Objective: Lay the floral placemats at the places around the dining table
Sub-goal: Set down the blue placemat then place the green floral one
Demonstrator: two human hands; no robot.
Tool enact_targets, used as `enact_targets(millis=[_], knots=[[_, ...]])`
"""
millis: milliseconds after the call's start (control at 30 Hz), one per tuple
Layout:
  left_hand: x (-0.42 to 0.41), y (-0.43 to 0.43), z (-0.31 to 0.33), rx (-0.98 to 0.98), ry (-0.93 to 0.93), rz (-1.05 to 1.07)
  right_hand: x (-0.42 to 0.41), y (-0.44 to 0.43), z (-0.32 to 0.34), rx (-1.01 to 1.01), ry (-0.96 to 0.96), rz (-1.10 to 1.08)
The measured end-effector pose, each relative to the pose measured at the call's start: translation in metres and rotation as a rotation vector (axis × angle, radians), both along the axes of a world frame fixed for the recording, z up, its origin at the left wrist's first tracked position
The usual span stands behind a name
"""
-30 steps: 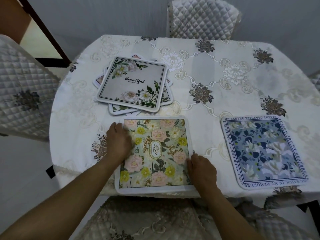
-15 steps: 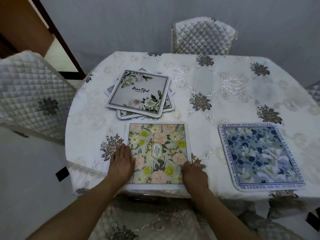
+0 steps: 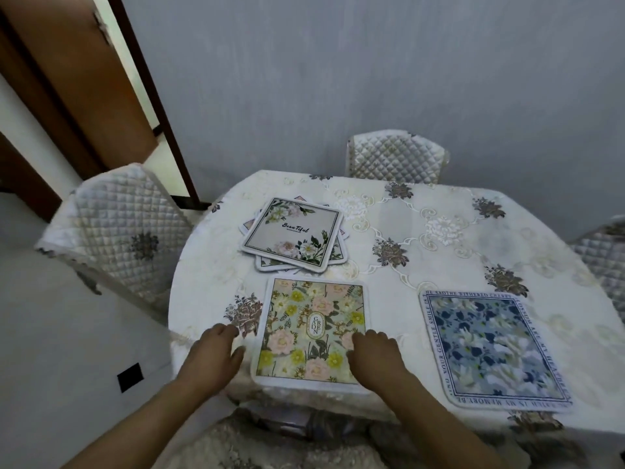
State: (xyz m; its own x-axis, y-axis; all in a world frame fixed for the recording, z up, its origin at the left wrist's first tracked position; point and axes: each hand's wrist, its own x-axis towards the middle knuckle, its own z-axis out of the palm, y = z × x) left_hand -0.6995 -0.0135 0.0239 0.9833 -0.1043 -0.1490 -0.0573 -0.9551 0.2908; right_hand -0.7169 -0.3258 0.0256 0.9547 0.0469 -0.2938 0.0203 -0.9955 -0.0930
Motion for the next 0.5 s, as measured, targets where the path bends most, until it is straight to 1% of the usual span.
enact_targets(millis=[133,267,433,500], knots=[[-0.004,0.039,0.046,0.002,-0.08,-0.018,-0.005,0.038,0.046,0.012,-0.082,0.015],[-0.019,0.099,0.082,0.027,-0.151,-0.038,-0.015,0.097,0.088,0.046,-0.186,0.046],[-0.056,0.201,0.125,0.001,-0.275,-0.048,-0.028,0.2,0.133,0.104,-0.291,0.09],[-0.067,0.246,0.14,0.031,-0.316,-0.045,-0.029,0.245,0.147,0.103,-0.329,0.116]])
